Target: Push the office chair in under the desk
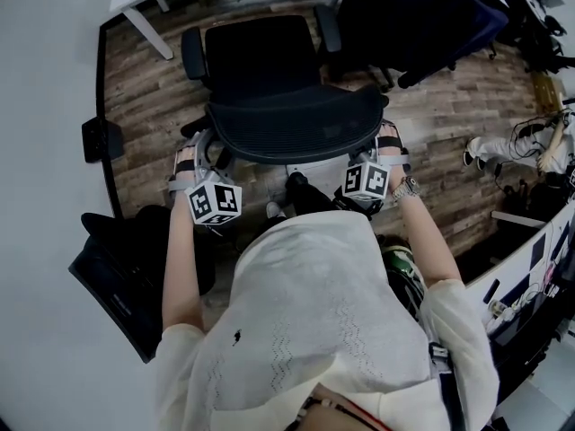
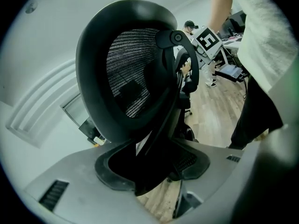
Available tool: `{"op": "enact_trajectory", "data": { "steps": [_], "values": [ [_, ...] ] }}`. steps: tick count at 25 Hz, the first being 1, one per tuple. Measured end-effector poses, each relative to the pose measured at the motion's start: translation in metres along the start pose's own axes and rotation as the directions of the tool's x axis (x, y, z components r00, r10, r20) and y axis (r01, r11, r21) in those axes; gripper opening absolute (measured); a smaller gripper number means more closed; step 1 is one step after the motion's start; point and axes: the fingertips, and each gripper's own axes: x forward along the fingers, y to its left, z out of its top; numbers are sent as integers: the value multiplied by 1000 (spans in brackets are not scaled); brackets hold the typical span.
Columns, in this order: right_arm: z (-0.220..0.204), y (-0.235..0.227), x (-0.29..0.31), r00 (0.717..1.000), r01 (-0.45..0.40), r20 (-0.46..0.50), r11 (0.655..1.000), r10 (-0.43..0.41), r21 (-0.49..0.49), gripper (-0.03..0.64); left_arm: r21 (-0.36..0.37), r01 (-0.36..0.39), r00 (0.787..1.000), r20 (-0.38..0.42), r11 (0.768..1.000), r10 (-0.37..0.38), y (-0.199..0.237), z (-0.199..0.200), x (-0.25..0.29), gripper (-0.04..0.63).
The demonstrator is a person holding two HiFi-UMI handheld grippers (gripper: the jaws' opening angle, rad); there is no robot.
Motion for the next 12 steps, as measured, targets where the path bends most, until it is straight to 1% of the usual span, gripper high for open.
{"op": "enact_trajectory", "data": {
  "steps": [6,12],
  "values": [
    [4,-6,11,999,-9,40,1000,9,-6,184,10,25,1000,-16,1000,-25,12,-4,11,216],
    [4,-13,21,998,-14,55,1000,14,-5,189,16,50,999,-8,999,-50,19,-5,18,213]
  ]
}}
